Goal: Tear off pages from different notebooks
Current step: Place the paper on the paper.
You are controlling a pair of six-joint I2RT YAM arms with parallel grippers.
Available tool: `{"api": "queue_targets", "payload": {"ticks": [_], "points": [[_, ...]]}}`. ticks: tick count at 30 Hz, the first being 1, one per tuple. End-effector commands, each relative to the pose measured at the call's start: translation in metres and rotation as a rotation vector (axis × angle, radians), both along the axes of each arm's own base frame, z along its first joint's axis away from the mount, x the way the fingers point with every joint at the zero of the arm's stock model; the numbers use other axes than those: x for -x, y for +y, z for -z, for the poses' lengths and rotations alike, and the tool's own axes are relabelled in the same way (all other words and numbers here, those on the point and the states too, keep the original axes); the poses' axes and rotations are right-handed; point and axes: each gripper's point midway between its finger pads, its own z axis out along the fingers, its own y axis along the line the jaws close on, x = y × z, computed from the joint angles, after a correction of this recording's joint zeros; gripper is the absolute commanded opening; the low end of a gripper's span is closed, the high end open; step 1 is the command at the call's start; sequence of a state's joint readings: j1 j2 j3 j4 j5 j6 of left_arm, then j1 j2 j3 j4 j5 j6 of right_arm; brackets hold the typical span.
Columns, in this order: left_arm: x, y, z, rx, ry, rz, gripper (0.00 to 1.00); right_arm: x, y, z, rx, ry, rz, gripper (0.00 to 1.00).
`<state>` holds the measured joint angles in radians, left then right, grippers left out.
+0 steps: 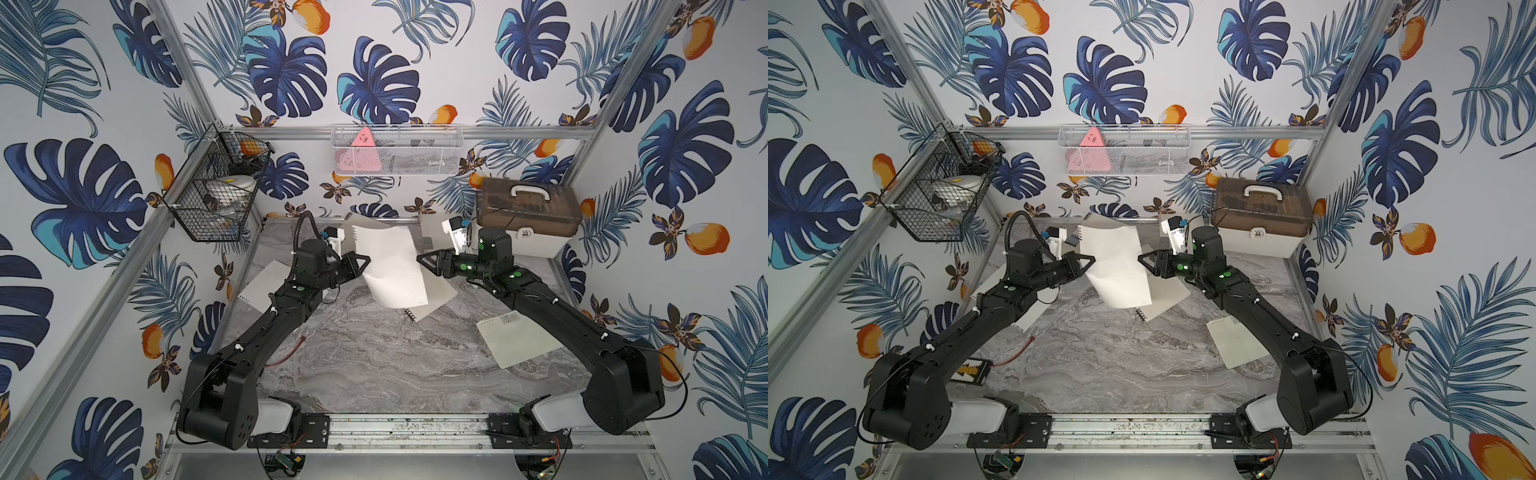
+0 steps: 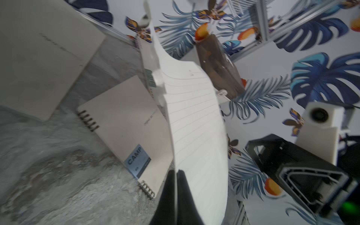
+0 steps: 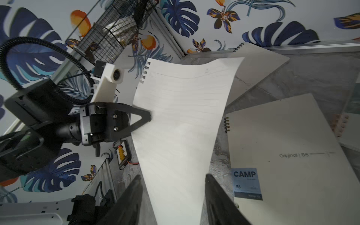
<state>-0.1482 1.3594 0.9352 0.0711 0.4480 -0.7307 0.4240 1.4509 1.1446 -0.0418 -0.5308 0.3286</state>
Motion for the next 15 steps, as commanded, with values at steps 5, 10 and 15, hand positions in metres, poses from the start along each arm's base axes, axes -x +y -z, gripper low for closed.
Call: {"api": "queue_targets", "payload": {"ticks": [5, 10, 15], "points": [[0.012, 0.148, 0.085, -0.359, 0.395, -0.483, 0.0, -0.034, -0.085, 0.103, 0.517, 0.134, 0.347, 1.0], [0.028, 0.204, 0.116, -0.455, 0.56, -0.637, 0.0, -0.055, -0.104, 0.159, 0.568, 0.32, 0.364, 1.0], [0.044, 0.253, 0.131, -0.508, 0.656, -0.772, 0.01, -0.073, -0.104, 0.191, 0.614, 0.371, 0.355, 1.0]]}}
